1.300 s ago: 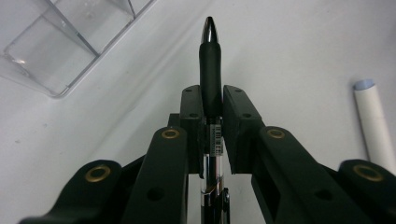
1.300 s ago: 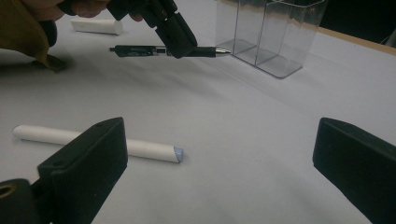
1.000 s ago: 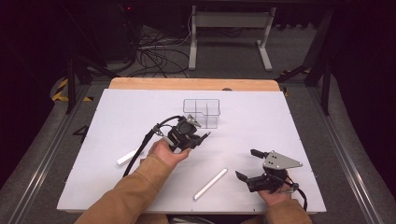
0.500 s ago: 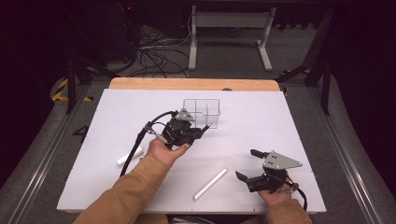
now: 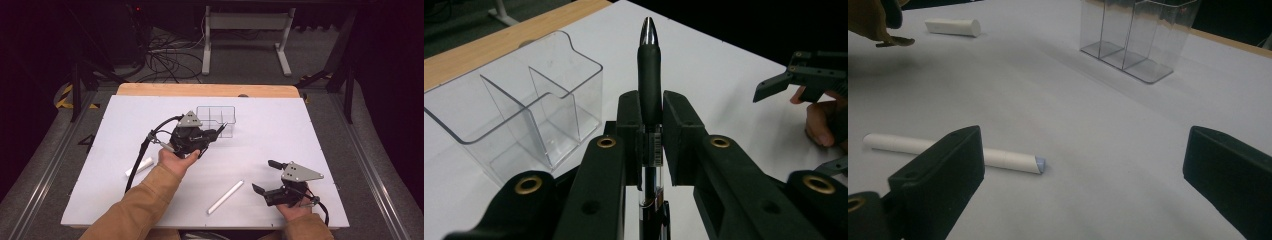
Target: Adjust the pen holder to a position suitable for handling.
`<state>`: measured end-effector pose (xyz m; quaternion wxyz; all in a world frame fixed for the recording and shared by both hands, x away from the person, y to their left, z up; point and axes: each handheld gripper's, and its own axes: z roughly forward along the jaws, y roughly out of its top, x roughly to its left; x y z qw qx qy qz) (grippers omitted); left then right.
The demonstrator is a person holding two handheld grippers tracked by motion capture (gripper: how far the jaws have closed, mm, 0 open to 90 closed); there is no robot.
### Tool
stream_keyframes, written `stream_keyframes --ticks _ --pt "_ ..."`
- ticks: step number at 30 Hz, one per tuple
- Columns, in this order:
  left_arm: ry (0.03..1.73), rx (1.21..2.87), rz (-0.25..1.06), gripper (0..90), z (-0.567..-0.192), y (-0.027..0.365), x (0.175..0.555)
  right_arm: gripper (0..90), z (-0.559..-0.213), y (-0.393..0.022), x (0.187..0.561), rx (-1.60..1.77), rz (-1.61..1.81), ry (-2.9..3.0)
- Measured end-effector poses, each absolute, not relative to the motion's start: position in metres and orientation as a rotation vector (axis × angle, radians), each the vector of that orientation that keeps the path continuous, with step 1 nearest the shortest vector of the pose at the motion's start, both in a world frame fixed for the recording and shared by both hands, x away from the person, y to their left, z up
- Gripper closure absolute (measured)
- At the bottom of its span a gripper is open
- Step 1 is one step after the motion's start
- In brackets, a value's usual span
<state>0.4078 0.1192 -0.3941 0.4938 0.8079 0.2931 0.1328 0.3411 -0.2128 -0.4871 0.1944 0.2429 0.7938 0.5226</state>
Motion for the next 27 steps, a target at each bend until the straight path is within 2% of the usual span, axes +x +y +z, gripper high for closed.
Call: stream_keyframes --ticks 9,17,27 --pt "0.684 1.880 0.247 79.7 -0.3933 0.1245 0.4121 3.7 -0.4873 -0.2124 0.3410 0.679 1.470 2.227" --pt "0.645 1.881 0.310 79.7 -0.3934 0.1228 0.4104 3.7 -0.4874 -0.2125 0.3411 0.676 1.467 2.230" --pt "0.637 1.813 0.306 79.6 -0.3888 0.1275 0.4141 3.7 -0.4874 -0.2125 0.3415 0.674 1.468 2.232"
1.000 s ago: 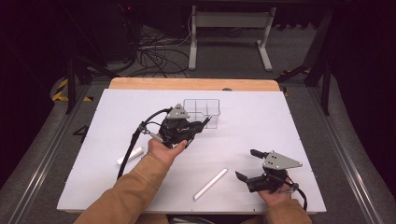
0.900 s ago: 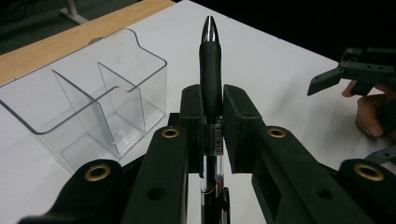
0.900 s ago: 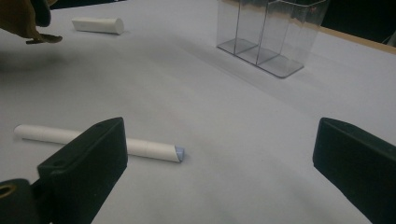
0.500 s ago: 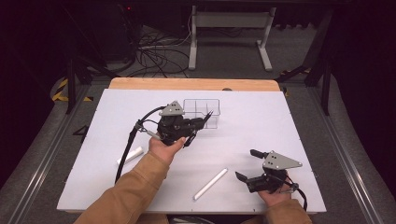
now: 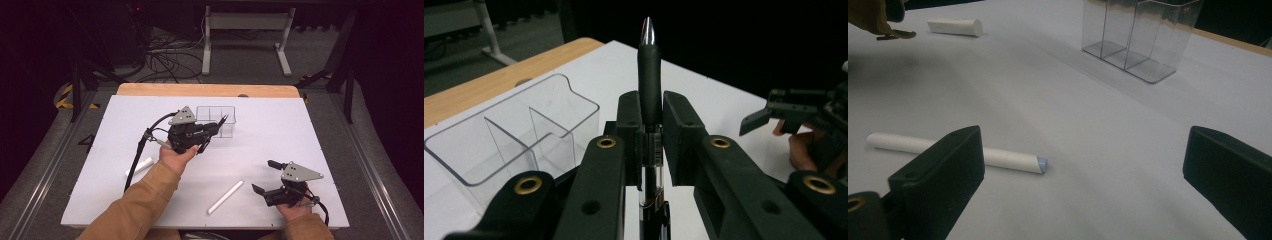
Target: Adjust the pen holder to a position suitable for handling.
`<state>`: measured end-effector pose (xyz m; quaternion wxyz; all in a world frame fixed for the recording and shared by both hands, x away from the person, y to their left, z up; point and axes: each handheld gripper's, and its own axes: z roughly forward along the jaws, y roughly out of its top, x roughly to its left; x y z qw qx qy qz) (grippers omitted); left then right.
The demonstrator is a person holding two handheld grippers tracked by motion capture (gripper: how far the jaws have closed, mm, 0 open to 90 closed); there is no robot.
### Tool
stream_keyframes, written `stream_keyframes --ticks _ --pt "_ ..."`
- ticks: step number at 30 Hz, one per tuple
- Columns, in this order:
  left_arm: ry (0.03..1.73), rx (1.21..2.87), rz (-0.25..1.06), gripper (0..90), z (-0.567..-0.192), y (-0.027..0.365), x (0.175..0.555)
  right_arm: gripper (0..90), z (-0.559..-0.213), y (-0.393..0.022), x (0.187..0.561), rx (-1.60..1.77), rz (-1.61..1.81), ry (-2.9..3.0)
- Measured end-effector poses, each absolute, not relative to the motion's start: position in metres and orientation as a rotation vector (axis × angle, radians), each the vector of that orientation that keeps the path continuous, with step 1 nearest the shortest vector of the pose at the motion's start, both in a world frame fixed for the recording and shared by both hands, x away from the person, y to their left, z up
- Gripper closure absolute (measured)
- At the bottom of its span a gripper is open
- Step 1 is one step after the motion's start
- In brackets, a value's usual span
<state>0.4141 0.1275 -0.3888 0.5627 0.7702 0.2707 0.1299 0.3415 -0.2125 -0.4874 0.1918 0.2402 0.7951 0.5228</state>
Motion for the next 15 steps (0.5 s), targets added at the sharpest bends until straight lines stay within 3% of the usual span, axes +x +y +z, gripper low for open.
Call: stream_keyframes --ticks 15 --pt "0.623 1.822 0.377 79.6 -0.369 0.130 0.430 3.7 -0.488 -0.212 0.342 0.681 1.466 2.232"
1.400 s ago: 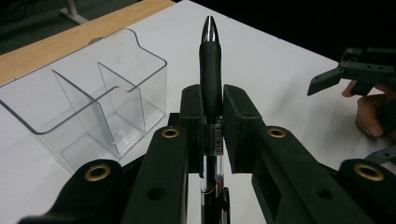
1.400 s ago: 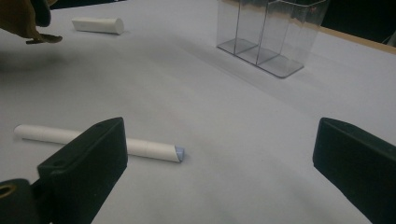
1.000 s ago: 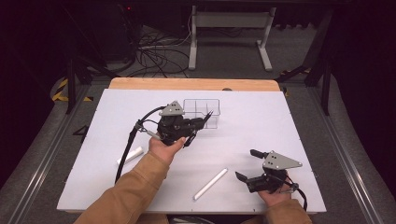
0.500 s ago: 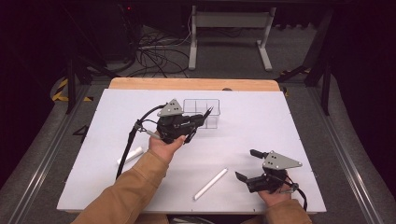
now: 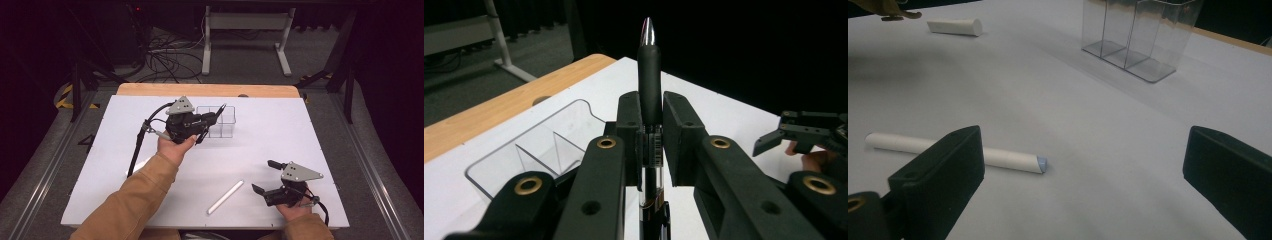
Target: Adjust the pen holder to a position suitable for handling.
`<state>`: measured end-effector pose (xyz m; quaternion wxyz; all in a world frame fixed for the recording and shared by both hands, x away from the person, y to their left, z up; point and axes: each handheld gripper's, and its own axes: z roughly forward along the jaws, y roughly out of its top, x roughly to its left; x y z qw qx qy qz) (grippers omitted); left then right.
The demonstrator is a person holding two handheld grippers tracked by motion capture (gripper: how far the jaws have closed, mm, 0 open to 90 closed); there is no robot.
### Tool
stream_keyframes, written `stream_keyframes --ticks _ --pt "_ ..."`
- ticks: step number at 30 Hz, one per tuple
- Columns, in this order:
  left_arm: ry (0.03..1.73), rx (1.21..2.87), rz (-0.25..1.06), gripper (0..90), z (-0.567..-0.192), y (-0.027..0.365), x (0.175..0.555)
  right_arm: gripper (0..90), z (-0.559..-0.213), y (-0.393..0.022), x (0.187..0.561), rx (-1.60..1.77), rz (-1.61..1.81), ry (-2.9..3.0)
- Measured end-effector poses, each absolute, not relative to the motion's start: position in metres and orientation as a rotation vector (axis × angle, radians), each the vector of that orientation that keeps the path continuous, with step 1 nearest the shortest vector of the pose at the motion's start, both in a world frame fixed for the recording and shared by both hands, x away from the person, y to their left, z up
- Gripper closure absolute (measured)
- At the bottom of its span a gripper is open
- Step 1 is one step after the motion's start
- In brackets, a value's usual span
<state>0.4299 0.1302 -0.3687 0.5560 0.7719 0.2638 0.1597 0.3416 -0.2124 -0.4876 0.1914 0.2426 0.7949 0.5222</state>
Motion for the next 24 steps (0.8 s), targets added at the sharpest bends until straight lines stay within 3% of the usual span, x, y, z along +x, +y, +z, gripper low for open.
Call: stream_keyframes --ticks 24 --pt "0.671 1.768 0.506 79.5 -0.361 0.127 0.471 3.7 -0.488 -0.212 0.342 0.669 1.472 2.241"
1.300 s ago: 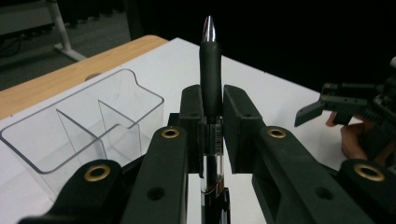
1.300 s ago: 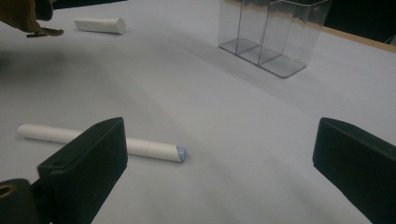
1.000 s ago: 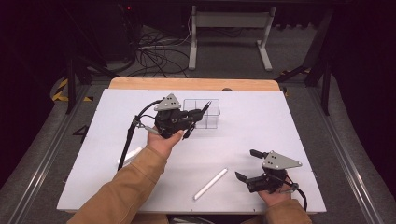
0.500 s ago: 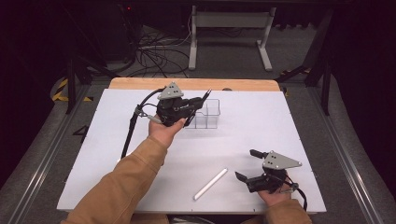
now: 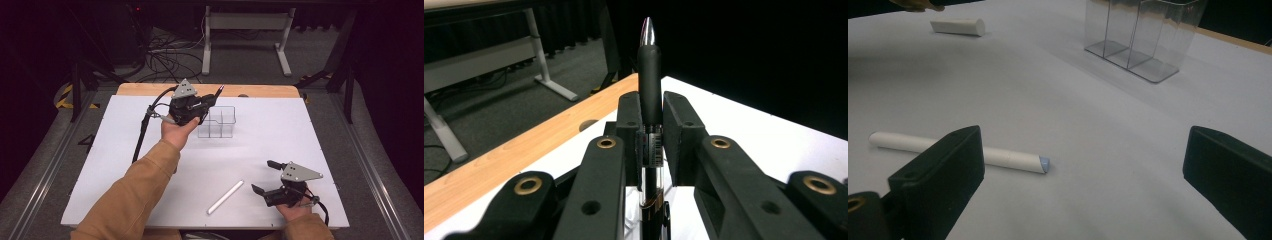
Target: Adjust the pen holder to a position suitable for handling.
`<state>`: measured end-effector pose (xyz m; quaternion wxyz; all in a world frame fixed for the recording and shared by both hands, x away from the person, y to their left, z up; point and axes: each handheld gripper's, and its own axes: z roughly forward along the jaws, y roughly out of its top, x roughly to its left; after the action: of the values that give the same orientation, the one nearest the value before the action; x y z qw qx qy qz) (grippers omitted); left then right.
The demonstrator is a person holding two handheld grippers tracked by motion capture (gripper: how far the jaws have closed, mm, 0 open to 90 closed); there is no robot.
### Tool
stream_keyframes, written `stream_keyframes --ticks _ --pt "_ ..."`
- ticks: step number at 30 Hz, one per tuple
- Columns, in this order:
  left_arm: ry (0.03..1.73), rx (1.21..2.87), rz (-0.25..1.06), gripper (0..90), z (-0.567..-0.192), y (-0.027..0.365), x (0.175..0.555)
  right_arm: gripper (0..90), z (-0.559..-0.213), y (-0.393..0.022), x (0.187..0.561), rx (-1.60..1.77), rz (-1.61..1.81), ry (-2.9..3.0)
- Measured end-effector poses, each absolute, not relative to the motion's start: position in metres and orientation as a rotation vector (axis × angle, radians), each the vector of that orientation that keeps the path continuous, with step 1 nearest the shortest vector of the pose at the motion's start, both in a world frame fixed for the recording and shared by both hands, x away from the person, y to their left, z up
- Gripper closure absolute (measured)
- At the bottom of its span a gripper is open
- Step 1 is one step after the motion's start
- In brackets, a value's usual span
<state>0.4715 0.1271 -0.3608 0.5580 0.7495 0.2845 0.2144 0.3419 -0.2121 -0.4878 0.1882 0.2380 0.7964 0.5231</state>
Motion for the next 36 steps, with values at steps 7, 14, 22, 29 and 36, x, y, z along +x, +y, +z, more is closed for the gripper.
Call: stream_keyframes --ticks 7,14,22,29,36 --pt "0.694 1.738 0.535 79.5 -0.366 0.128 0.482 3.7 -0.488 -0.212 0.342 0.671 1.479 2.243" --pt "0.712 1.701 0.541 79.5 -0.369 0.129 0.490 3.7 -0.488 -0.212 0.341 0.668 1.481 2.247" --pt "0.755 1.693 0.630 79.4 -0.376 0.129 0.501 3.7 -0.487 -0.212 0.341 0.665 1.483 2.250" --pt "0.768 1.667 0.614 79.4 -0.379 0.131 0.506 3.7 -0.487 -0.212 0.341 0.664 1.489 2.250" --pt "0.766 1.643 0.592 79.4 -0.381 0.130 0.509 3.7 -0.488 -0.212 0.341 0.659 1.489 2.251"
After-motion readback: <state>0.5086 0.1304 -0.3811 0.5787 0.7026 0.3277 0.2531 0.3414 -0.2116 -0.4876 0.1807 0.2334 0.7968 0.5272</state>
